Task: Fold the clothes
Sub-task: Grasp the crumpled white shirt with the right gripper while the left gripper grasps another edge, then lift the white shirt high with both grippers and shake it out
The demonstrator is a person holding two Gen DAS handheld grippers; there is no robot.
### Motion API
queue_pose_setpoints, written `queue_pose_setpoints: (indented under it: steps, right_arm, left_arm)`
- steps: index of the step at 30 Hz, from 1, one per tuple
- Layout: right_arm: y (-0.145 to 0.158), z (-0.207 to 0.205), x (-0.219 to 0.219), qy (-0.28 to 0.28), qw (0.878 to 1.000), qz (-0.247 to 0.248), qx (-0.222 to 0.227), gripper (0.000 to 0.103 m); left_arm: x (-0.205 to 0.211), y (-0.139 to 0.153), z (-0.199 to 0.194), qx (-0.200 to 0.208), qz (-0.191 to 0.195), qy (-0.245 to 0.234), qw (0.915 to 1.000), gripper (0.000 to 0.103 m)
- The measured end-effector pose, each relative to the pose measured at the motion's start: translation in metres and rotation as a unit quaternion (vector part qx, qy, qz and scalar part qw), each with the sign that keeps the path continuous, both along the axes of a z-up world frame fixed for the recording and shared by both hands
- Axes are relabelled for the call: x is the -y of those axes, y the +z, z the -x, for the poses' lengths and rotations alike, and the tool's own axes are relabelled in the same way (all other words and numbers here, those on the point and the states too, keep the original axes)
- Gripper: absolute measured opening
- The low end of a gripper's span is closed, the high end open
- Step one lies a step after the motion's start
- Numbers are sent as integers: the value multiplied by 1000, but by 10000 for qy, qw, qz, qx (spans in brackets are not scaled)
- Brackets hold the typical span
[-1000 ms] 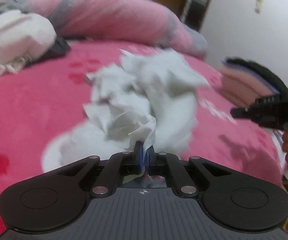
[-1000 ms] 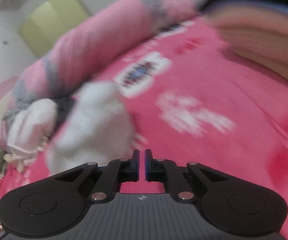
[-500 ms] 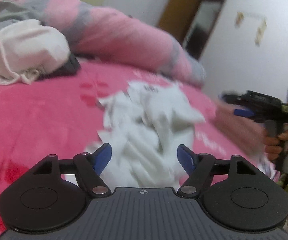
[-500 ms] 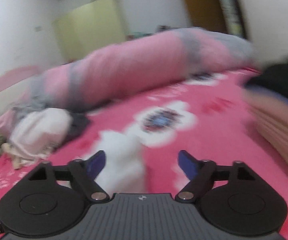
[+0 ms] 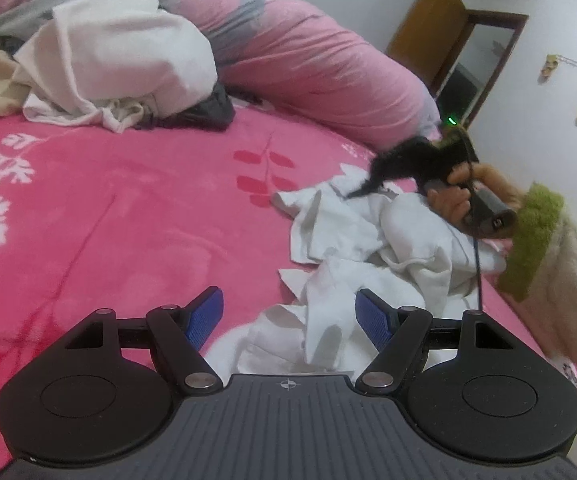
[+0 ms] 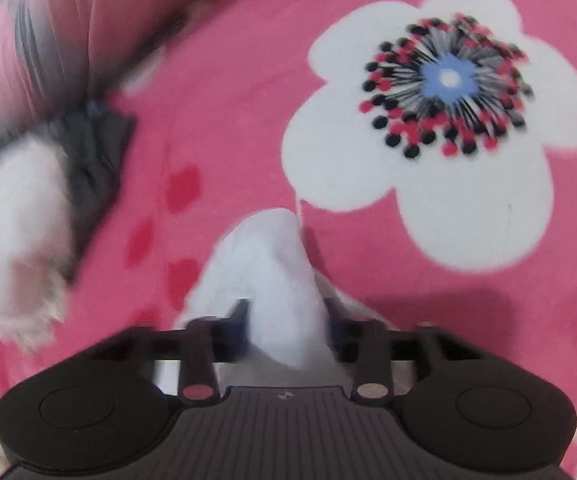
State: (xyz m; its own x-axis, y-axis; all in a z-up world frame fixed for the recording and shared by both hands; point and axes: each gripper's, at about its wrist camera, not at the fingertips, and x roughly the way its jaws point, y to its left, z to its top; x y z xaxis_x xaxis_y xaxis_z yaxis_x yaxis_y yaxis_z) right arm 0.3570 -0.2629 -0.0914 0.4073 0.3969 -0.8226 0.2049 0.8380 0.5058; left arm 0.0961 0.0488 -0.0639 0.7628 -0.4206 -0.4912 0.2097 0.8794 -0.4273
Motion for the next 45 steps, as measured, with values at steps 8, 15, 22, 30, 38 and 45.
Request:
queue_pose_setpoints:
  steps: [8,15,22,30,38,45]
  right_arm:
    - [65,165,18,270,9785,-737,1910,4]
    - [97,305,10,753,9480,-580,3038,5]
    - [83,418,29,7,9381,-876,3351,5]
    - [107,484,52,-254,8993,-1224,4191,5]
    - [118,498,54,230,8785,-1203,4618,5]
    - [139,523,49,766,8362,-1150,5308,5]
  left_arm:
    - [8,13,20,273,-152,-116,9994,73]
    - [37,30,45,657,-435,-452,9959,73]
    - [83,31,62,1181,-1442,-1021,9772,73]
    - [135,27,73,1979,-2520,-1586,9339,74]
    - [162,30,66,2138,-2686,-1910,9196,74]
    - [176,38,46,2128,-2601,-1843,9236,71]
